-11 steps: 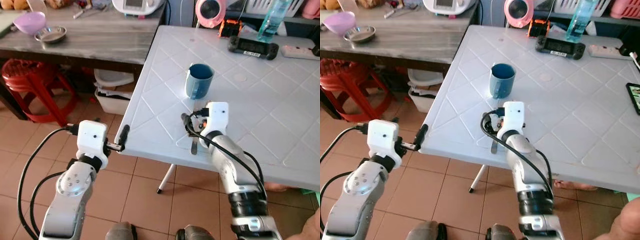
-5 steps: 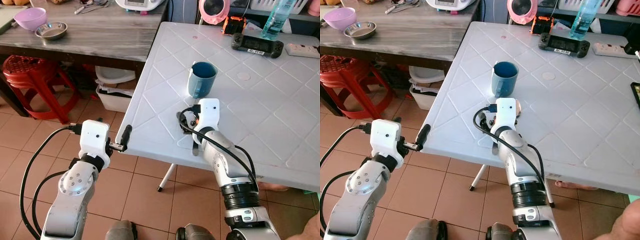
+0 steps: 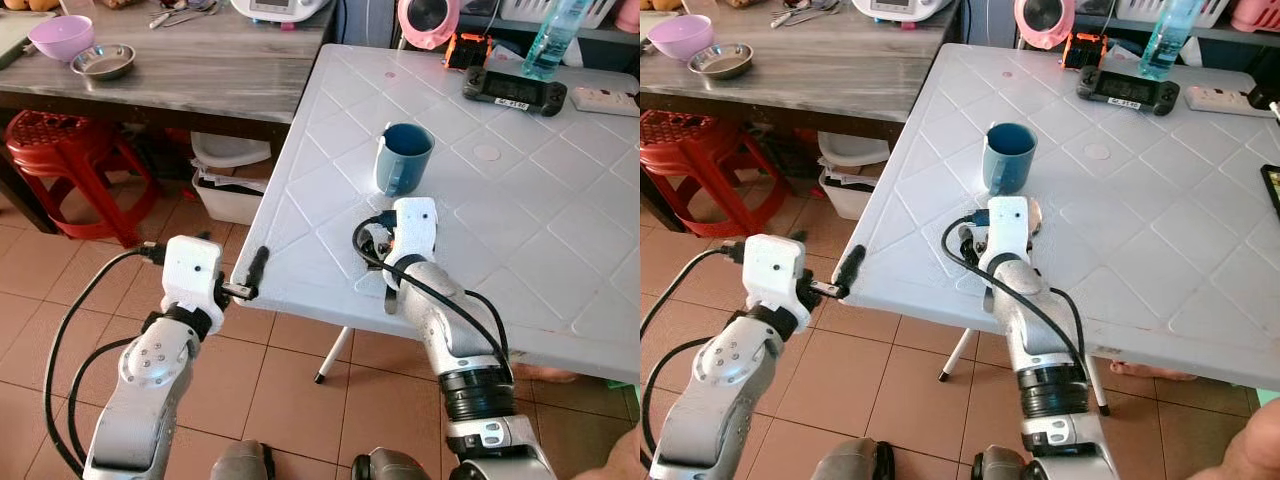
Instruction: Setting the table
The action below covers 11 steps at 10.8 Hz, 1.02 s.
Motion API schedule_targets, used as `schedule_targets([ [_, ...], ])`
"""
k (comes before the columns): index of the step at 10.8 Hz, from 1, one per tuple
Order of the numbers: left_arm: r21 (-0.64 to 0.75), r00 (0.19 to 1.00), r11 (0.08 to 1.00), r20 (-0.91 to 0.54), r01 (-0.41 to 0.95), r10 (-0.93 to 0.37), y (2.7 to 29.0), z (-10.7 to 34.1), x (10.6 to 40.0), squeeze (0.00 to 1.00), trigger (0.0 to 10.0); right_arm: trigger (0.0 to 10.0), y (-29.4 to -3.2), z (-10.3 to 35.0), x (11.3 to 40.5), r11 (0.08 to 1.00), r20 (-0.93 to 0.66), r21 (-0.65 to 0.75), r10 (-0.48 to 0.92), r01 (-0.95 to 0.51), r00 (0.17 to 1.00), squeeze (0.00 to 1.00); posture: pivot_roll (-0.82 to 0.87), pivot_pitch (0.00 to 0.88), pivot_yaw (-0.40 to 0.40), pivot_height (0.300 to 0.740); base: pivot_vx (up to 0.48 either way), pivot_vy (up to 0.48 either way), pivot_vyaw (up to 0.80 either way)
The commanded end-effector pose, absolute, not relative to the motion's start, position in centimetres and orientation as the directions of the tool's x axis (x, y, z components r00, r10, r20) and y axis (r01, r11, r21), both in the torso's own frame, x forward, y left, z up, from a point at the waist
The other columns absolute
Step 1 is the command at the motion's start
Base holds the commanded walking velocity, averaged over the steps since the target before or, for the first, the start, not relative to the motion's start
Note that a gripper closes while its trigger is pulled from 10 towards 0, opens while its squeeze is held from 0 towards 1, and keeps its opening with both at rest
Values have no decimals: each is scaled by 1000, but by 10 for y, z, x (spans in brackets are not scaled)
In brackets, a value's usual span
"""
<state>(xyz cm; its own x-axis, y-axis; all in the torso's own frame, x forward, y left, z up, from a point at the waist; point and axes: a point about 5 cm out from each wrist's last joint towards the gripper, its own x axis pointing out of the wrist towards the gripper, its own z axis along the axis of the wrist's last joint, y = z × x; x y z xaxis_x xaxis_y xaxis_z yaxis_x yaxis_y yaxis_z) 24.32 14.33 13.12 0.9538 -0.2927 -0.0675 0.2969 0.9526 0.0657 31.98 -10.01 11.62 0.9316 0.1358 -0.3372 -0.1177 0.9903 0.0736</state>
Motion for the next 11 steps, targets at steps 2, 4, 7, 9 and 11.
schedule_targets([
  [2, 63, 947, 946, -61, 319, -316, 141, 134, 242, 0, 10000, 10000, -104, 123, 319, 995, -305, 70, 92, -74, 948, 0, 103, 81, 8, 740, 0, 0, 0],
  [4, 60, 946, 944, -52, 324, -321, 140, 136, 244, 0, 10000, 10000, -107, 135, 319, 996, -234, 66, 69, -55, 970, 0, 101, 79, 5, 740, 0, 0, 0],
  [7, 57, 943, 942, -51, 332, -329, 140, 135, 244, 0, 10000, 10000, -106, 133, 315, 995, -253, 96, 55, -32, 966, 0, 101, 72, 1, 740, 0, 0, 0],
  [9, 61, 938, 936, -51, 346, -343, 138, 135, 245, 0, 10000, 10000, -101, 125, 311, 993, -292, 112, 77, -46, 953, 0, 100, 68, 1, 740, 0, 0, 0],
  [11, 59, 934, 933, -54, 356, -353, 137, 134, 245, 0, 10000, 10000, -105, 118, 308, 995, -327, 99, 63, -33, 943, 0, 97, 65, -2, 740, 0, 0, 0],
])
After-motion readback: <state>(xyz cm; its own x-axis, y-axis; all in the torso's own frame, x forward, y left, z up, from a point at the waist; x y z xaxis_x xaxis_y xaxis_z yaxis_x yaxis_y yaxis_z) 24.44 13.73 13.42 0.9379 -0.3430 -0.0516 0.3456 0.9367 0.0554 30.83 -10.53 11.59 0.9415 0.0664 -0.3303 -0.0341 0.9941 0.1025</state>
